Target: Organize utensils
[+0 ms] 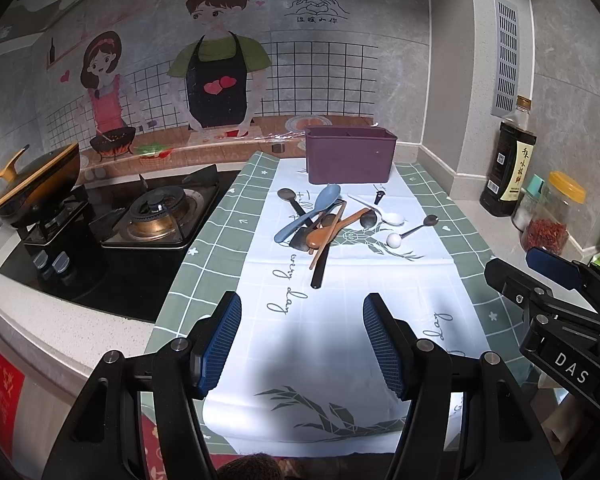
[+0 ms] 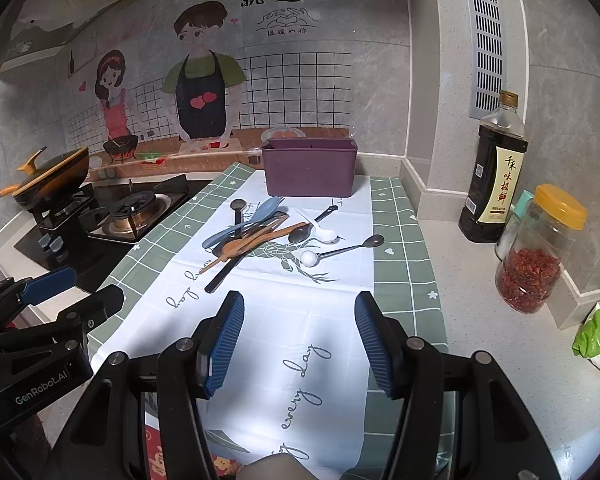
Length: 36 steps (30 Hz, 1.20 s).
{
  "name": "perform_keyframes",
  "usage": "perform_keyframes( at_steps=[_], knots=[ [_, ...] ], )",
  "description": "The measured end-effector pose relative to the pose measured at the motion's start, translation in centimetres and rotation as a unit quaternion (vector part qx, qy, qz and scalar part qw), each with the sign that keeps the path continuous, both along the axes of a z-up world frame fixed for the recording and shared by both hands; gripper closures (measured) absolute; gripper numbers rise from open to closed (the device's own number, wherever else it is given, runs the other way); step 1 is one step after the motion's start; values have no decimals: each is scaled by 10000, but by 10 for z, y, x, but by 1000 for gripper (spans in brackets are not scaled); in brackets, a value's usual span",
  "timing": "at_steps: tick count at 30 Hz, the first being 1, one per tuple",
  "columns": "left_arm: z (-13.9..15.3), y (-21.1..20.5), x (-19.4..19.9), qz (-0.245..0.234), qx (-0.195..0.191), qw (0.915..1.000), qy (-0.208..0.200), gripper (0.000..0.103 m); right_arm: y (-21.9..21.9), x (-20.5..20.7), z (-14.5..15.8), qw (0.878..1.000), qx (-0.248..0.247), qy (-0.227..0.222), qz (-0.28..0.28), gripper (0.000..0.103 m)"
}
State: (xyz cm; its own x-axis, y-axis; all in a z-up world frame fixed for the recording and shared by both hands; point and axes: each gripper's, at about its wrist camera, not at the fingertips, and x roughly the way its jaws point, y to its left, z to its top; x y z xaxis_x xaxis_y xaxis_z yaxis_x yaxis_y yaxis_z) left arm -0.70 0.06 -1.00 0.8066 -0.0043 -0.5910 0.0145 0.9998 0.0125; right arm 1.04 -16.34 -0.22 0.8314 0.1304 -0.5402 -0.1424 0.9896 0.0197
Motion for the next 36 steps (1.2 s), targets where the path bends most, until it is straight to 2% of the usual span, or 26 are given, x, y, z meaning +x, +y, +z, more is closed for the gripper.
perform_keyframes(
  at_steps=[25, 36],
  knots=[
    [-8, -1, -4, -28, -35, 10000, 58, 39, 1, 0, -1, 10000, -15, 31, -11, 47],
    [-8, 4, 20, 1, -73, 9997, 246, 39, -1, 8, -3, 9999, 12, 132, -41, 47]
  ],
)
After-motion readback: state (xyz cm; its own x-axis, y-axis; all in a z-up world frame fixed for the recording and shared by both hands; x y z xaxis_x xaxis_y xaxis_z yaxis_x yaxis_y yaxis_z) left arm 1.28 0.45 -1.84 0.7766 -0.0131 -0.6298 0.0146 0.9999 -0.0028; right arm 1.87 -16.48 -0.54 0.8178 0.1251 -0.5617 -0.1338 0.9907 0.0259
